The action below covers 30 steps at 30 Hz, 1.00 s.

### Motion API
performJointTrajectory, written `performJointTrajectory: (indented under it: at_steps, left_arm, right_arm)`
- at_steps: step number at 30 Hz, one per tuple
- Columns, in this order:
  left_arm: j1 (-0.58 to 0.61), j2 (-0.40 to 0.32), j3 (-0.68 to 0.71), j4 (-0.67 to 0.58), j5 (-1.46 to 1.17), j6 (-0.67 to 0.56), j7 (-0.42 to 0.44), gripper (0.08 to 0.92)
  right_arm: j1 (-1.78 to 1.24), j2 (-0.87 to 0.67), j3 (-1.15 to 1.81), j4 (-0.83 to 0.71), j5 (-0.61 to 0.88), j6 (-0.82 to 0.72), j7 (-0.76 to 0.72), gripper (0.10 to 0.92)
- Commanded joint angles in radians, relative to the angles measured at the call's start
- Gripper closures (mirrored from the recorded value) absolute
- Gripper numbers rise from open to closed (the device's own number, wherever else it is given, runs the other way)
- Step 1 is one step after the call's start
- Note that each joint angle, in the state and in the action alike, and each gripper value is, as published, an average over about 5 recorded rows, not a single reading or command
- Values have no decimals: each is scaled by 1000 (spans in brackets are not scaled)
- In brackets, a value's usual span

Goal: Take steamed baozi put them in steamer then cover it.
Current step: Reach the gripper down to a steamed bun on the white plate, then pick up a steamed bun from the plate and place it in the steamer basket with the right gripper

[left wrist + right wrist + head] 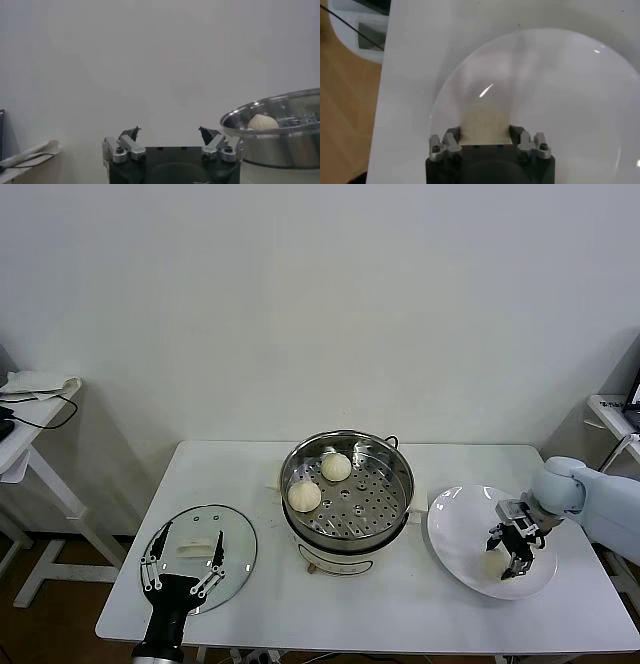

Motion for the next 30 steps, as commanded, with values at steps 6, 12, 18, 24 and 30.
performJointTrajectory:
  at_steps: [6, 12, 18, 24, 30]
  left_arm:
    - [-3, 14, 2, -23, -43, 24, -1, 177]
    - [-2, 15, 6, -26, -42, 25, -1, 177]
    - [2, 15, 5, -31, -42, 22, -2, 177]
    - [7, 13, 3, -40, -42, 21, -3, 177]
    - [8, 12, 4, -43, -42, 20, -3, 177]
  right_arm:
    - [505, 87, -172, 82, 86, 189, -82, 390]
    - [708, 223, -209, 174, 105, 376, -90, 389]
    - [771, 343, -210, 266, 79, 468, -65, 392]
    - [712, 395, -214, 385, -29, 554, -26, 389]
    - [603, 419, -212, 421, -155, 666, 35, 389]
